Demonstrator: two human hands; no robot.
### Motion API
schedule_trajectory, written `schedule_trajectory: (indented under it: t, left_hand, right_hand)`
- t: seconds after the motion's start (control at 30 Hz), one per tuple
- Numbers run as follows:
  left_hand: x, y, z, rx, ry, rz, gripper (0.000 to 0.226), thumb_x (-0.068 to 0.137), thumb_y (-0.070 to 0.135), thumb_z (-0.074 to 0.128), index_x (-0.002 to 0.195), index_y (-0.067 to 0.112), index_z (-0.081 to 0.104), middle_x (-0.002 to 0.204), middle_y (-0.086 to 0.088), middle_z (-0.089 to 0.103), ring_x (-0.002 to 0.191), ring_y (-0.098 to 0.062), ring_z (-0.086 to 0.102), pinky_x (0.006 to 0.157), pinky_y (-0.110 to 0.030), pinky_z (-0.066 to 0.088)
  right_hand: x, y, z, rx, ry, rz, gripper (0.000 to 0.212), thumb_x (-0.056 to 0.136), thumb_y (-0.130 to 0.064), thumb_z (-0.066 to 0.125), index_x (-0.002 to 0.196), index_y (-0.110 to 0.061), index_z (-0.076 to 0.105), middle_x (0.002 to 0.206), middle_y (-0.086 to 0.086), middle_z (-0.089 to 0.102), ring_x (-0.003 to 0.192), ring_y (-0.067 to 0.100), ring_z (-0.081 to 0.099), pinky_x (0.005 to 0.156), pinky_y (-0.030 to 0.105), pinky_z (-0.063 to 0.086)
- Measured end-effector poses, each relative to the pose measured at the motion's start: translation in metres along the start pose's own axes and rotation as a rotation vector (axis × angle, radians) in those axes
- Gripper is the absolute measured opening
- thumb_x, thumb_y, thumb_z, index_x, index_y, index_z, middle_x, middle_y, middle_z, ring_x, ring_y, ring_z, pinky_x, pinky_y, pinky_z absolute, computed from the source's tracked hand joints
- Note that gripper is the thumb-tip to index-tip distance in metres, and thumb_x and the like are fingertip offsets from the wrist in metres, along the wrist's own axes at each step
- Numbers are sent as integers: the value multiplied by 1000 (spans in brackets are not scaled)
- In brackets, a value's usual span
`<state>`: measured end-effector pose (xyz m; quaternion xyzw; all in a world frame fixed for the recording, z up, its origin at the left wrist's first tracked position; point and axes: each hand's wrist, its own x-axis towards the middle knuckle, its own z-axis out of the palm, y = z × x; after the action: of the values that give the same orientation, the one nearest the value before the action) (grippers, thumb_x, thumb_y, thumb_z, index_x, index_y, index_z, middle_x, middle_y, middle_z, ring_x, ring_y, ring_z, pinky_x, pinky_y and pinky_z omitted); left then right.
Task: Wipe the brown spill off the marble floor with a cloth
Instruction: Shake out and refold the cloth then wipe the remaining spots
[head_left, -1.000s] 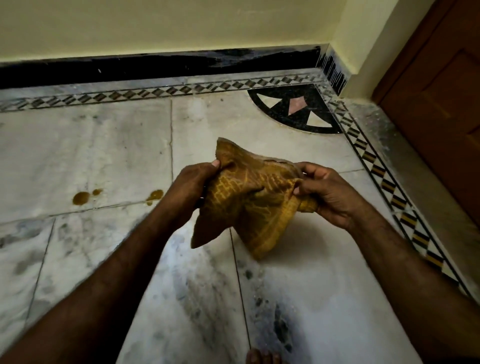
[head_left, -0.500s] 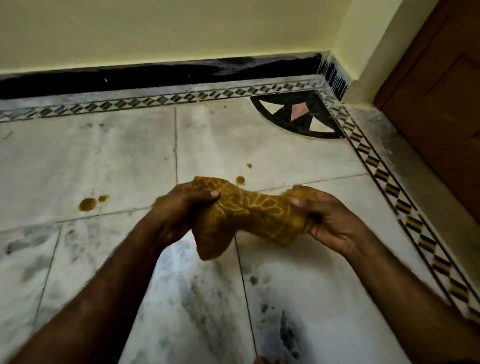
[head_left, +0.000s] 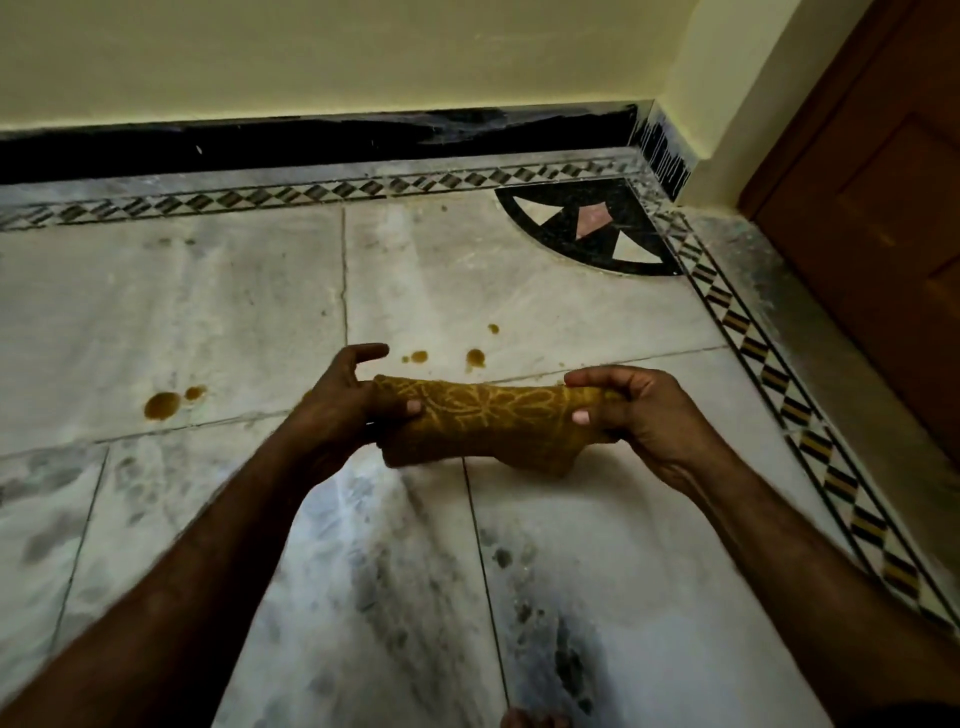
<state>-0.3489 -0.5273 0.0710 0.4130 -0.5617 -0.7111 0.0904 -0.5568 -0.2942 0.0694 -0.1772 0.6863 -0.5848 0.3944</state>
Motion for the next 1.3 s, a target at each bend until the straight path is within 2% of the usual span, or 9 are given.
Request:
schedule_trajectory:
  t: [0.1, 0.23, 0.37, 0.47, 0.63, 0.8, 1.0, 1.13, 1.3]
  left_hand:
    - [1, 2, -1, 177, -67, 90, 60, 68, 3, 87, 123, 19, 67, 105, -13, 69, 96, -30, 70, 85, -44, 60]
    - [5, 3, 2, 519, 29, 197, 34, 62, 34, 94, 92, 25, 78, 93, -2, 75, 91, -23, 71, 82, -43, 59]
    - [5, 1, 11, 807, 71, 391, 20, 75, 17, 85, 75, 23, 66, 114, -1, 63, 103, -17, 61, 78, -26, 47]
    - [-4, 5, 19, 1050, -121, 526, 33, 80, 4, 72, 93, 29, 55, 115, 2, 65, 101, -17, 65, 69, -17, 48]
    - [-12, 2, 45, 1535, -526, 476, 74, 85, 17, 72, 150, 34, 40, 130, 1, 46, 108, -21, 58, 83, -32, 56]
    - [-7, -6, 52, 929, -396, 188, 72, 73, 4, 75, 136, 33, 54, 111, 2, 68, 90, -15, 70, 78, -36, 63]
    - [-15, -5, 63, 348, -365, 102, 49, 82, -5, 68, 121, 23, 62, 112, -9, 72, 101, -25, 73, 85, -52, 61]
    - [-19, -7, 70, 302, -372, 99, 48, 75, 8, 76, 120, 11, 60, 114, -17, 70, 103, -38, 70, 87, -58, 58]
    - [-28, -11, 81, 552, -368, 174, 81, 72, 32, 74, 147, 29, 43, 130, -3, 65, 109, -20, 69, 89, -46, 60]
  right_hand:
    - [1, 0, -2, -142, 43, -26, 45, 73, 13, 78, 111, -11, 76, 108, 4, 74, 86, 11, 70, 60, 16, 53]
    - [5, -5, -5, -314, 131, -97, 29, 75, 1, 83, 92, -23, 80, 103, 2, 75, 96, 25, 71, 64, 38, 63]
    - [9, -18, -4, -552, 182, -150, 17, 76, -11, 87, 88, -21, 80, 119, -8, 56, 109, 13, 58, 81, 32, 56]
    - [15, -25, -3, -630, 167, -171, 13, 78, -17, 85, 86, -24, 77, 130, -13, 58, 120, 9, 53, 86, 24, 48]
    - [22, -31, -1, -624, 112, -149, 9, 83, -23, 82, 88, -27, 76, 88, -7, 74, 86, 12, 69, 60, 26, 56]
    - [13, -22, 8, -619, 138, -133, 12, 80, -22, 84, 88, -27, 75, 84, -11, 71, 75, 8, 67, 49, 20, 50]
    - [-15, 14, 49, -461, 68, -168, 18, 78, -16, 84, 90, -25, 75, 86, -8, 74, 74, 7, 70, 74, 30, 58]
    - [-27, 26, 68, -426, 37, -170, 21, 85, -19, 80, 105, -24, 76, 97, -10, 75, 86, 5, 71, 80, 29, 60]
    - [-25, 29, 61, -156, 64, 10, 34, 77, -44, 79, 105, -25, 77, 101, -2, 77, 97, 20, 74, 89, 51, 61]
